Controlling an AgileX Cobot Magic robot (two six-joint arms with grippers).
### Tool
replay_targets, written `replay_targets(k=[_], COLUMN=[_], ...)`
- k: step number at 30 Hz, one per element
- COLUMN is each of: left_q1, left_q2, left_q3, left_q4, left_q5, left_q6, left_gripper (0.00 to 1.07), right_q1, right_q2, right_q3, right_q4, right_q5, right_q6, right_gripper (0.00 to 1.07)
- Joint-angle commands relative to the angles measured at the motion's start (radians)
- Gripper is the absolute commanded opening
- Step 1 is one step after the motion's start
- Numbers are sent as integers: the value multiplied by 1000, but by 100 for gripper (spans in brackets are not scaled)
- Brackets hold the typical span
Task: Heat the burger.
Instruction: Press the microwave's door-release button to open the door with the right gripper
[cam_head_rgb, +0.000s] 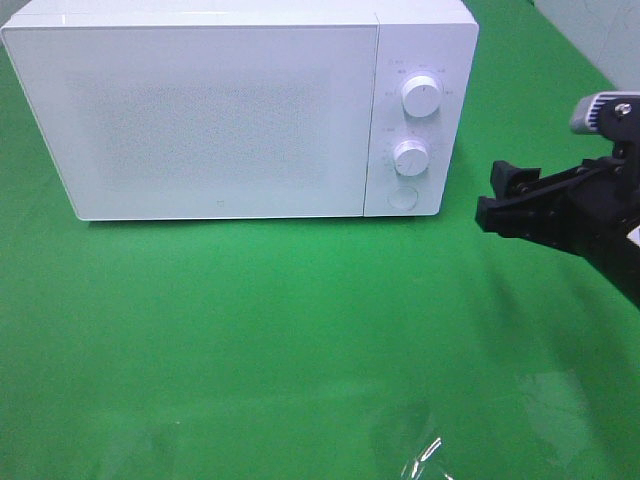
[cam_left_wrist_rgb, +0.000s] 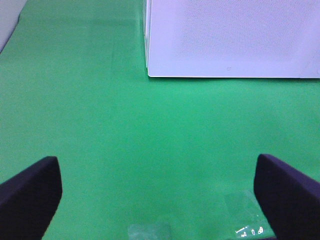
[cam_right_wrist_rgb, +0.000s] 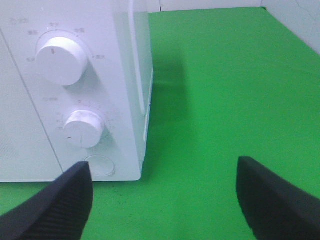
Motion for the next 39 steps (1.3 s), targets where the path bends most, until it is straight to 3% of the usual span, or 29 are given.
replay_targets(k=[1,3,10,20,26,39], left_q1=[5,5,5,5,5,5], left_q2=[-16,-16,-16,-16,-16,-16], left_q3=[3,3,3,3,3,3], left_q4=[-8,-8,-8,-8,-8,-8], left_q5=[-8,-8,-8,-8,-8,-8], left_q6=[-1,-1,-1,-1,-1,-1], left_gripper=[97,97,97,97,97,97], right_q1=[60,136,214,234,234,234], right_q2=[39,106,201,260,260,260], right_q3=[-13,-60,-146,-213,-213,-213], right_q4=[62,116,159,209,205,196], right_q5=[-55,-51,-42,-12,-11,10], right_q6=[-12,-14,-14,67,343,1021], right_gripper=[76,76,76,76,76,61])
